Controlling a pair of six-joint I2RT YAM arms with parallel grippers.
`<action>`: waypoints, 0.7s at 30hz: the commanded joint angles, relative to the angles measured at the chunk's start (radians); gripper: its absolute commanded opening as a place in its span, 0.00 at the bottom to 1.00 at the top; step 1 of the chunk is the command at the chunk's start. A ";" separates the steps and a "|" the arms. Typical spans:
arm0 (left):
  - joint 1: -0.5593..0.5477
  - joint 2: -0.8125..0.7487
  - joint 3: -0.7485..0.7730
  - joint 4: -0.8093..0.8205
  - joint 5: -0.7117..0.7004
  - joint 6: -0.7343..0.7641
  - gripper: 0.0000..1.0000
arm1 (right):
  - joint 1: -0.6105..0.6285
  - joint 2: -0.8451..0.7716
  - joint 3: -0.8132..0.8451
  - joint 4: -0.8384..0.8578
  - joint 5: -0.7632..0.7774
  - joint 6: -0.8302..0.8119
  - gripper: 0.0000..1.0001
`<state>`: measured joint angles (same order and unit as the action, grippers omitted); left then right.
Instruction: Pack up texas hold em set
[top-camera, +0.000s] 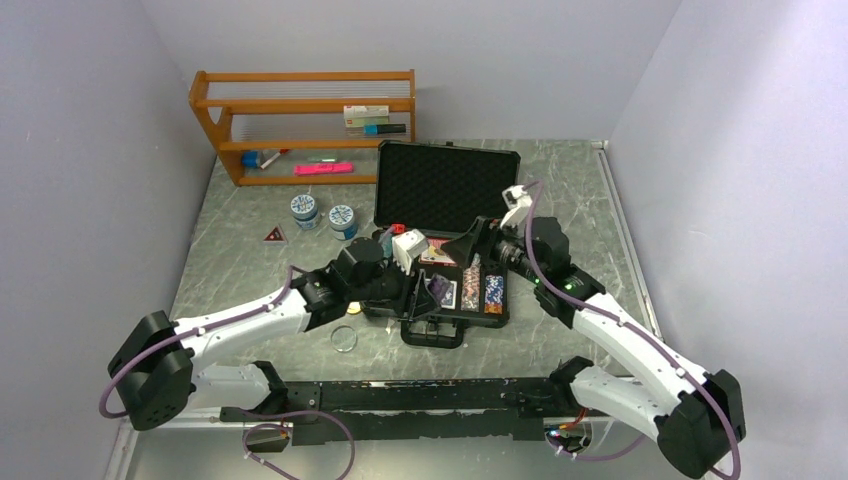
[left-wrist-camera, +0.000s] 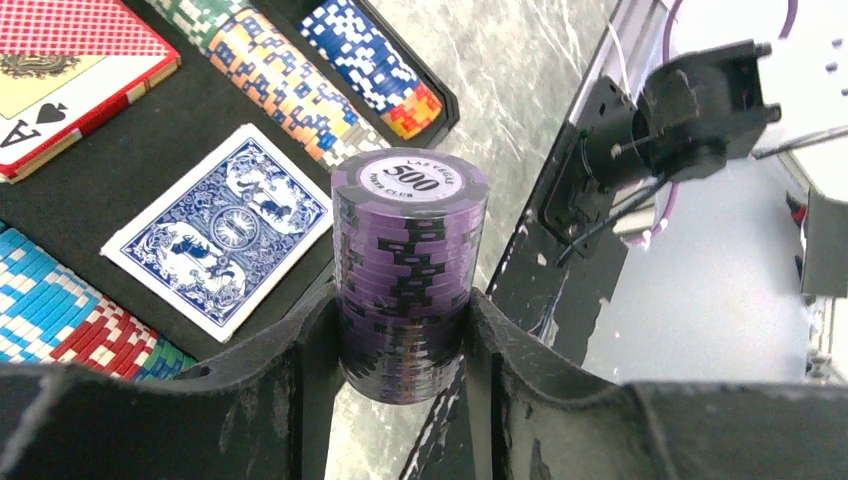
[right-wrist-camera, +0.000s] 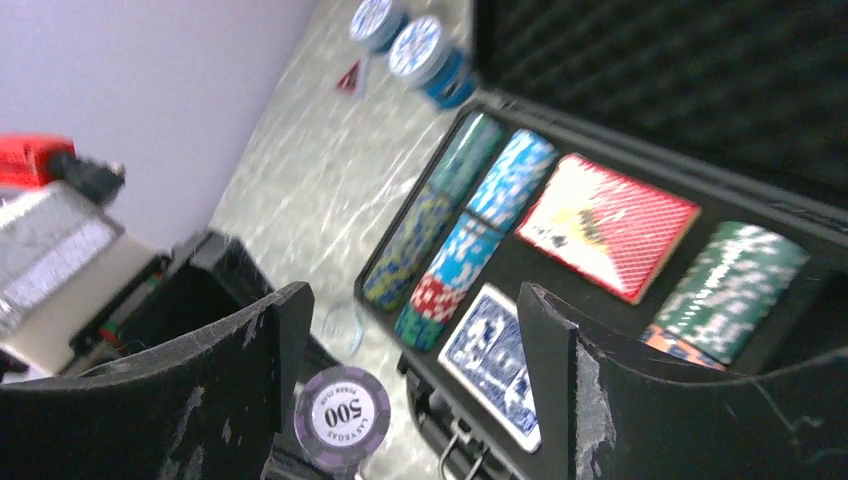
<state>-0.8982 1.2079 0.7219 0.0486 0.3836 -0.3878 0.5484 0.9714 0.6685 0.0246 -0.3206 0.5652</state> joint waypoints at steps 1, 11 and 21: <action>-0.003 0.041 0.062 0.137 -0.096 -0.156 0.05 | -0.001 -0.069 0.022 -0.012 0.367 0.116 0.79; -0.017 0.382 0.406 0.085 -0.261 -0.324 0.05 | -0.002 -0.153 0.073 -0.404 0.890 0.273 0.75; -0.062 0.643 0.697 0.032 -0.381 -0.418 0.05 | -0.011 -0.253 0.030 -0.546 1.117 0.323 0.80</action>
<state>-0.9363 1.8133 1.3193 0.0387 0.0437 -0.7372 0.5434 0.7639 0.6945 -0.4667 0.6594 0.8505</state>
